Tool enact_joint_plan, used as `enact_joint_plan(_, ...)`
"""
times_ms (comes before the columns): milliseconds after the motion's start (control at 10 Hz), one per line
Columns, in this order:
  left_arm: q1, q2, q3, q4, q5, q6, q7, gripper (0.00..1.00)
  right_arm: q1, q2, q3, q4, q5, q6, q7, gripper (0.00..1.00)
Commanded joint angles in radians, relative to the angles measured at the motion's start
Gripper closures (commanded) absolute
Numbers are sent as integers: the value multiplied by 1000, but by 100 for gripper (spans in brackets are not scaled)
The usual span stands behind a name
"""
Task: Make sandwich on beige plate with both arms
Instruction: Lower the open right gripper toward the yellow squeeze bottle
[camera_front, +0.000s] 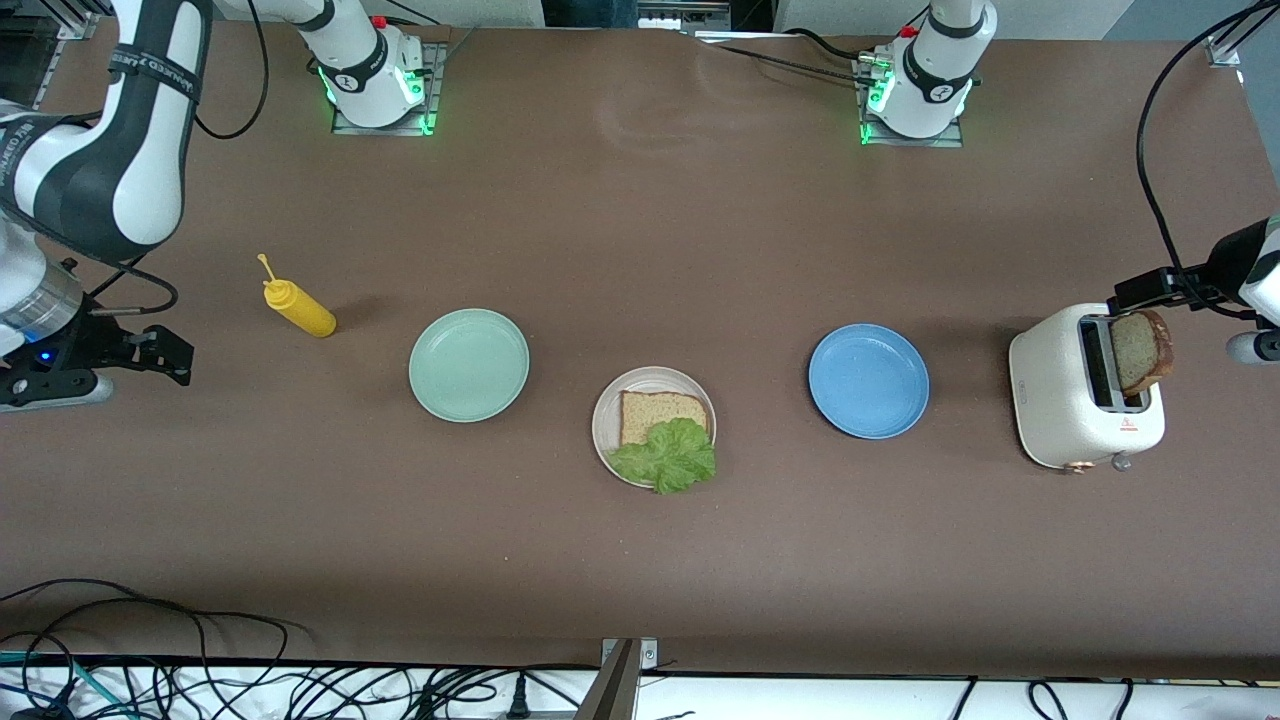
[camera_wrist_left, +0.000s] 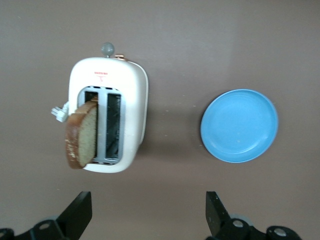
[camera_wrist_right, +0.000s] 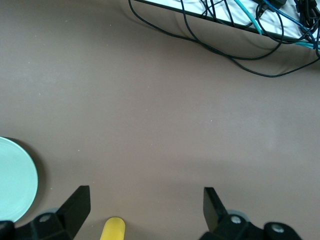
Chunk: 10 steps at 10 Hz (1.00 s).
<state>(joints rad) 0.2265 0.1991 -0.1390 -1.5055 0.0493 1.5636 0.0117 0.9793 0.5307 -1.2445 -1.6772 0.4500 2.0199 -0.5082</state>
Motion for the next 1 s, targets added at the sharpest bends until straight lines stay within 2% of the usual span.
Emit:
enact_joint_plan(0,39,46,-5,60,38,-5,77,0,2,20,-7,-7,-1,19,20,0)
enact_joint_plan(300,25,39,-21,65,34,-11,63,0,-7,18,-7,-6,16,16,107,0)
enact_joint_plan(400,25,36,-52,67,29,-14,44,0,-7,17,-7,-4,59,7,176,0)
enact_joint_plan(600,25,23,-99,76,26,-19,-13,0,-1,14,-7,-6,73,-6,218,0)
enact_joint_plan(900,27,23,-99,76,26,-28,-13,0,1,-15,-19,13,75,-168,263,0)
